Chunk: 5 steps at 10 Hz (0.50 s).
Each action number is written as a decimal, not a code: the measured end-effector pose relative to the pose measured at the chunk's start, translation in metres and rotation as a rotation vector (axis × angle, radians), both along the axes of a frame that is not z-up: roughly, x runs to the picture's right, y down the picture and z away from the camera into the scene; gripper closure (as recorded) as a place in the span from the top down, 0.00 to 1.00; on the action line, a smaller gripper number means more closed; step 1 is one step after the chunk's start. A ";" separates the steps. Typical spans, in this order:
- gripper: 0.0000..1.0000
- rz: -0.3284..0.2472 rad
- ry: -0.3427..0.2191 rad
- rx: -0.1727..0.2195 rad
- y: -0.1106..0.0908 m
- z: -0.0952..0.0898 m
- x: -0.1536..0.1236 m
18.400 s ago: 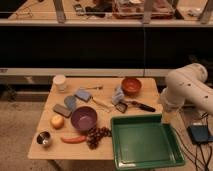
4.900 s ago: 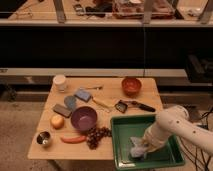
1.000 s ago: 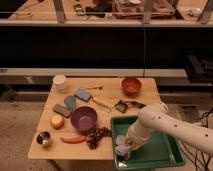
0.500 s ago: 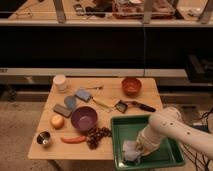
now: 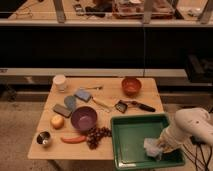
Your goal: Wipe tray with towel
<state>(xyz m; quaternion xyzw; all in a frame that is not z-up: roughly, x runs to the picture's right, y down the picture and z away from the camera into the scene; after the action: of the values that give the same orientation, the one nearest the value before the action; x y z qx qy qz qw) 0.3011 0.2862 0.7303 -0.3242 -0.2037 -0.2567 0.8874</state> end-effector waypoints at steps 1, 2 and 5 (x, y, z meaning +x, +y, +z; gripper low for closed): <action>0.00 0.004 0.009 0.004 -0.009 0.008 0.009; 0.00 0.006 0.013 0.007 -0.016 0.015 0.012; 0.00 -0.001 -0.006 0.014 -0.035 0.031 -0.003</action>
<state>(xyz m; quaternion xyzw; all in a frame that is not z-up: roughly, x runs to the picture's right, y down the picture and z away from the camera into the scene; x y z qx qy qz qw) 0.2981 0.2515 0.7612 -0.3175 -0.2043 -0.2593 0.8890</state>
